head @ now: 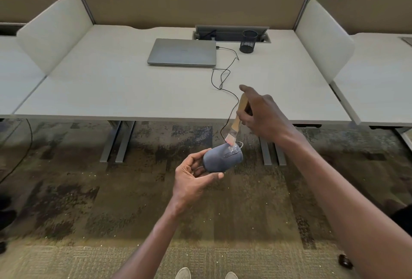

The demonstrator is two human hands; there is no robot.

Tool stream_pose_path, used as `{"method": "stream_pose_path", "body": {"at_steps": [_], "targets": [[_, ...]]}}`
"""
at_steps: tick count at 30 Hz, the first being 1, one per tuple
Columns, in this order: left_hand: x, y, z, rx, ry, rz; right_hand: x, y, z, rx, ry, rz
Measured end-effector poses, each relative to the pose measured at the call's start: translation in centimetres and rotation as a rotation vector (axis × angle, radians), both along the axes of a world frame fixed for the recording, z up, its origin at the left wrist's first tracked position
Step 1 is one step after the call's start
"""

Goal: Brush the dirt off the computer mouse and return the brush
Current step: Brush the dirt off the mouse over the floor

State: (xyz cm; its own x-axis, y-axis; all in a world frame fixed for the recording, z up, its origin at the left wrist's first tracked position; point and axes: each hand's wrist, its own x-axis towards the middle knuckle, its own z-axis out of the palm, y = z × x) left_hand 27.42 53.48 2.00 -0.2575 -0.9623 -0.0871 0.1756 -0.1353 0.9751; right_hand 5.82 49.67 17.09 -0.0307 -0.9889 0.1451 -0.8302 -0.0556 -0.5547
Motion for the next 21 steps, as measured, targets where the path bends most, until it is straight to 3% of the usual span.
{"method": "stream_pose_path", "body": {"at_steps": [7, 21], "targets": [[0.0, -0.2, -0.2, 0.032, 0.023, 0.038, -0.1, 1.2, 0.1, -0.048, -0.158, -0.001], [0.6, 0.4, -0.5, 0.087, 0.086, 0.004, -0.8, 1.7, -0.8, -0.067, -0.118, -0.023]]}}
